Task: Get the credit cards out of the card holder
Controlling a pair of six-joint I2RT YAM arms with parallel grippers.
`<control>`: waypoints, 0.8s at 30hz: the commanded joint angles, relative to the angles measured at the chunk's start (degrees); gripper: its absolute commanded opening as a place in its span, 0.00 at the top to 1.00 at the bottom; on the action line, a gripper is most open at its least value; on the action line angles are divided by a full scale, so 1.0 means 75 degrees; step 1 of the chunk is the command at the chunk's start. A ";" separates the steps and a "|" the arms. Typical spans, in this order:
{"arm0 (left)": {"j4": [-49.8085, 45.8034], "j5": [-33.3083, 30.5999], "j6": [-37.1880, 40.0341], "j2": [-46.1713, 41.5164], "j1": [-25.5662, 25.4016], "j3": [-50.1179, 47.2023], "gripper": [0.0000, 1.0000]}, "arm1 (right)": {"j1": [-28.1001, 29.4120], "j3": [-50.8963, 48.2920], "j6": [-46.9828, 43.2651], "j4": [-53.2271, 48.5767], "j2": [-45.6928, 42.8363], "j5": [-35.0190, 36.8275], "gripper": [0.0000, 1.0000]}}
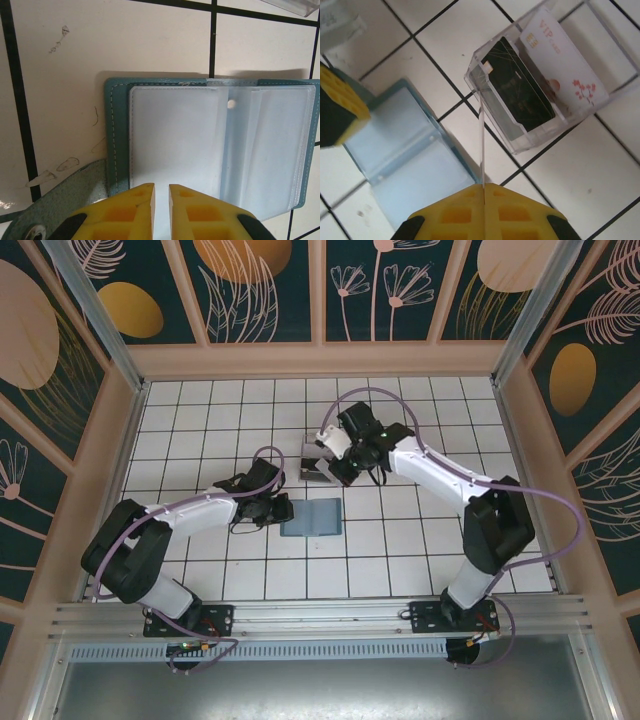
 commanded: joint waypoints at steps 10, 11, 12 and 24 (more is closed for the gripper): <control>-0.0152 -0.0204 0.0168 -0.0258 0.0043 0.0173 0.84 | -0.0085 0.2375 -0.3937 -0.1848 0.1485 0.0731 1.00; -0.0152 -0.0206 0.0162 -0.0267 0.0045 0.0160 0.84 | -0.0103 0.2591 -0.4019 -0.1957 0.1615 0.0718 1.00; -0.0135 -0.0207 0.0132 -0.0276 0.0038 0.0139 0.84 | -0.0119 0.2860 -0.4085 -0.2085 0.1768 0.0717 1.00; -0.0093 -0.0234 -0.0025 -0.0508 0.0038 0.0033 0.83 | -0.0168 0.5083 -0.4231 -0.2918 0.3313 0.0649 1.00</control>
